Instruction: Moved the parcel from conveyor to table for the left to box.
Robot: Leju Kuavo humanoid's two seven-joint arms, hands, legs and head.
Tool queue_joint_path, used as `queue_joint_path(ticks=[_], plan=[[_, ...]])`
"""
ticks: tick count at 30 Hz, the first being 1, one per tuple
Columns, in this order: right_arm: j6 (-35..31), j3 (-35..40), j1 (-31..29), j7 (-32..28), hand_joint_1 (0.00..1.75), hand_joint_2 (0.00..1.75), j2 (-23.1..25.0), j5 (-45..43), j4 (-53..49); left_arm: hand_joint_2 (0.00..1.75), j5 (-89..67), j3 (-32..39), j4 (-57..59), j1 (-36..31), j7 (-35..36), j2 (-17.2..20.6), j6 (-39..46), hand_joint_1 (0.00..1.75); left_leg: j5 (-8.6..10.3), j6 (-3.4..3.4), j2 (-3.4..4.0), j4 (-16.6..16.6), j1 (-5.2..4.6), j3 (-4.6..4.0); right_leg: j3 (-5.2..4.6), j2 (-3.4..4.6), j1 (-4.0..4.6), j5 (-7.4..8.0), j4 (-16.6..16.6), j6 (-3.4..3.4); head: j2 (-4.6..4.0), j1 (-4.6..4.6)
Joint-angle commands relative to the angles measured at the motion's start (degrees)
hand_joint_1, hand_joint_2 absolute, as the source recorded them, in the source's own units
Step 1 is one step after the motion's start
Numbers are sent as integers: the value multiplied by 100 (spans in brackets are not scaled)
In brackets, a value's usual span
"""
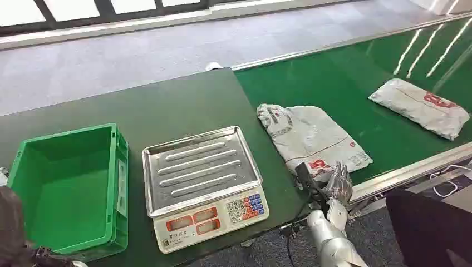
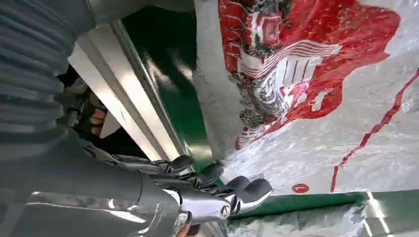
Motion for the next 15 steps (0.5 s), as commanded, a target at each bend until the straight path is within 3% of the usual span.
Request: queue_joint_path(ticks=[1,4,5,6,15], plan=[[95,252,36,52,0,175,-142,2,738,175,50,-143,257,-135,22,166,107,0,11,1,-17,-6,5,-6,2,-8,4,8,-15,-2,0,-2],[91,310,28,-11,0,175,-132,-12,684,175,55,-154,283,-156,22,197,165,0,12,5,-16,-5,4,0,13,-5,3,8,-21,-1,0,0],[22,342,40,-64,159,175,-116,-30,608,175,70,-171,313,-188,22,218,223,0,19,6,-24,-10,7,-8,9,-10,6,17,-29,2,-2,-2],[1,367,44,-77,175,175,-112,-26,572,175,79,-181,312,-194,22,226,251,0,17,8,-18,-8,4,-2,14,-6,3,29,-26,25,-2,-2],[-62,393,51,-91,175,175,-101,-10,509,175,79,-183,306,-198,22,228,280,0,25,19,-35,-10,-1,-14,11,-21,-3,31,-32,30,0,0]])
